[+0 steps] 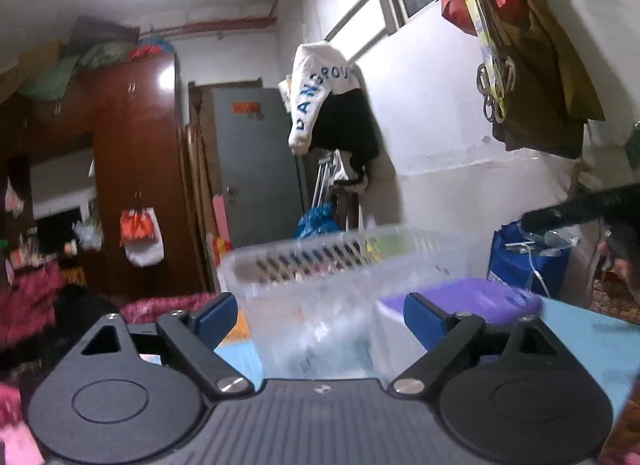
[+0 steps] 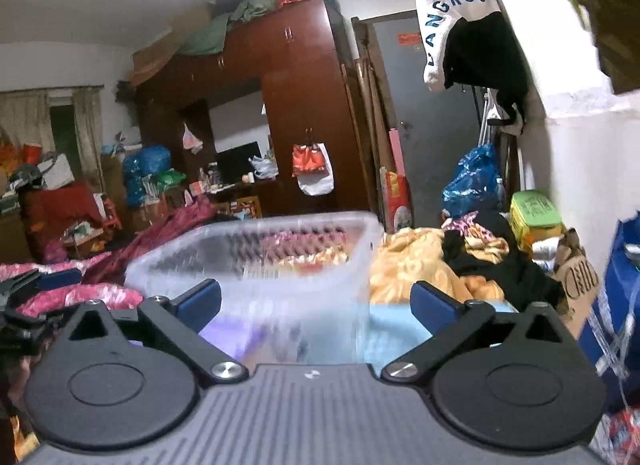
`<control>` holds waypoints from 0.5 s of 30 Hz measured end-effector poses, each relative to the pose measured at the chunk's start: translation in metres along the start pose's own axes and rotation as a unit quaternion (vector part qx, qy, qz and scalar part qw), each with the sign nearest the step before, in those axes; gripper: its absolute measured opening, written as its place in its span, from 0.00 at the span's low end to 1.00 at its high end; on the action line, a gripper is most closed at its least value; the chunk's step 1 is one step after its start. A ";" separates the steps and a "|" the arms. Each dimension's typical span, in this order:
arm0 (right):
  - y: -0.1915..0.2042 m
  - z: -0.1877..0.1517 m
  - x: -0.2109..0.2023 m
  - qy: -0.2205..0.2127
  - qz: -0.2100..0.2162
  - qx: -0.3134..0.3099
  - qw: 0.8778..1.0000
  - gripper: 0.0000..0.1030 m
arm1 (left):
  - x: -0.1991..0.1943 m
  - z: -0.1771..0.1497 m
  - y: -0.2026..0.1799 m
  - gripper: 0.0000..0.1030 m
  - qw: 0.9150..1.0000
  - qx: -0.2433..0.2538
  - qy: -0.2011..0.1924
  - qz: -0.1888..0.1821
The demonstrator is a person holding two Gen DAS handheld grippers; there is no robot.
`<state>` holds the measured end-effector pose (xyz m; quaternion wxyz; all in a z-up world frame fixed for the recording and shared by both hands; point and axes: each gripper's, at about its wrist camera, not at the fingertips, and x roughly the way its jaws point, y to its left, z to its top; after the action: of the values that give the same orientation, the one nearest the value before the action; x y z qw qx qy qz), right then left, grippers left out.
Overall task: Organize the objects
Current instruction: 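Withdraw both grippers toward the purple tissue pack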
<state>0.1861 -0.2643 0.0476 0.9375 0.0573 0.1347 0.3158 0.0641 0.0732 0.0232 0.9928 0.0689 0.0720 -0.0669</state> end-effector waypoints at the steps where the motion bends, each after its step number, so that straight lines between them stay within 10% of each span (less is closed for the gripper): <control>1: 0.001 -0.008 -0.008 -0.005 0.003 0.003 1.000 1.00 | -0.006 -0.005 -0.002 0.90 1.000 -0.009 0.000 -0.008; 15: 0.026 -0.049 0.015 0.002 0.070 -0.017 0.997 1.00 | 0.004 -0.037 -0.023 0.90 0.997 -0.034 0.014 -0.065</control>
<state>0.1681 -0.2338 0.0021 0.9137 0.0498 0.1266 0.3829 0.0599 0.0552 -0.0163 0.9870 0.0310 0.0926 -0.1276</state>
